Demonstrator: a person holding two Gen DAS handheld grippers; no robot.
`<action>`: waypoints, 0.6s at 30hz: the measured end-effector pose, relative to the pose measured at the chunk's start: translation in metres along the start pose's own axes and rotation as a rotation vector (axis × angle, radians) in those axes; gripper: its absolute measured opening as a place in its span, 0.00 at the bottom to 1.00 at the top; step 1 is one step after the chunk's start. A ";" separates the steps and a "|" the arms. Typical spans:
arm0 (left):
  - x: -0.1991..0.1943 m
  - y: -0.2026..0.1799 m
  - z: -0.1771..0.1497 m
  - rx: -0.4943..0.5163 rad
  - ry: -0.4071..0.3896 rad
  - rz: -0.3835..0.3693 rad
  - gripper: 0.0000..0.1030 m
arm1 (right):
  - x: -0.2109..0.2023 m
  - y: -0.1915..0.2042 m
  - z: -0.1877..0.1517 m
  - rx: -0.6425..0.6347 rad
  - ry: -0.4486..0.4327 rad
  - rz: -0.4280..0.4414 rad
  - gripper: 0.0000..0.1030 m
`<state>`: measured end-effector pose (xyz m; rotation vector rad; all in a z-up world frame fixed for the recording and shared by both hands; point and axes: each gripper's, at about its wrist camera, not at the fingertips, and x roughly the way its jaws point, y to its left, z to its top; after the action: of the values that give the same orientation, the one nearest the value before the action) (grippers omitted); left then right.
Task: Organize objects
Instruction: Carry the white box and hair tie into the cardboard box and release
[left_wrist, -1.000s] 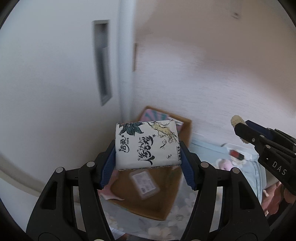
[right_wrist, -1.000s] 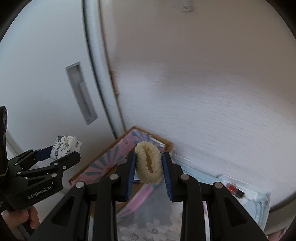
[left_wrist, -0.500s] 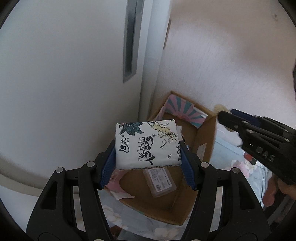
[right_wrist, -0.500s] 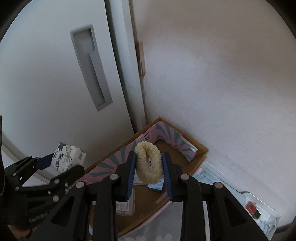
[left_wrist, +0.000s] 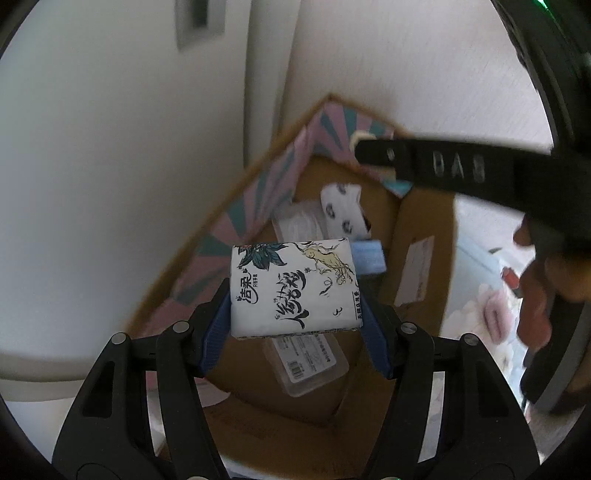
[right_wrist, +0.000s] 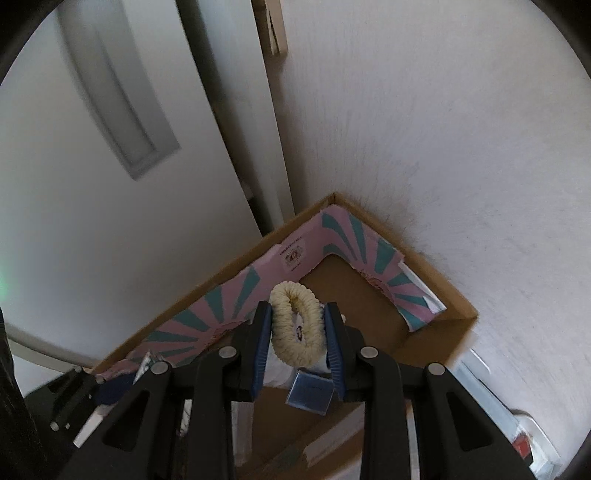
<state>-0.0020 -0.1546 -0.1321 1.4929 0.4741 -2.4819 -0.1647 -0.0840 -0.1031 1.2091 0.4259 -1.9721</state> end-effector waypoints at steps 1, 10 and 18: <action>0.005 0.000 -0.002 -0.001 0.010 0.000 0.58 | 0.006 -0.001 0.001 -0.002 0.009 -0.001 0.26; 0.024 0.006 -0.007 -0.001 0.055 -0.001 0.59 | 0.032 -0.009 0.008 0.012 0.070 0.026 0.26; 0.024 -0.003 -0.009 0.033 0.049 -0.003 1.00 | 0.042 -0.011 0.018 0.021 0.084 0.053 1.00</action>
<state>-0.0070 -0.1485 -0.1561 1.5702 0.4468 -2.4718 -0.1944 -0.1066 -0.1321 1.3067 0.4115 -1.8904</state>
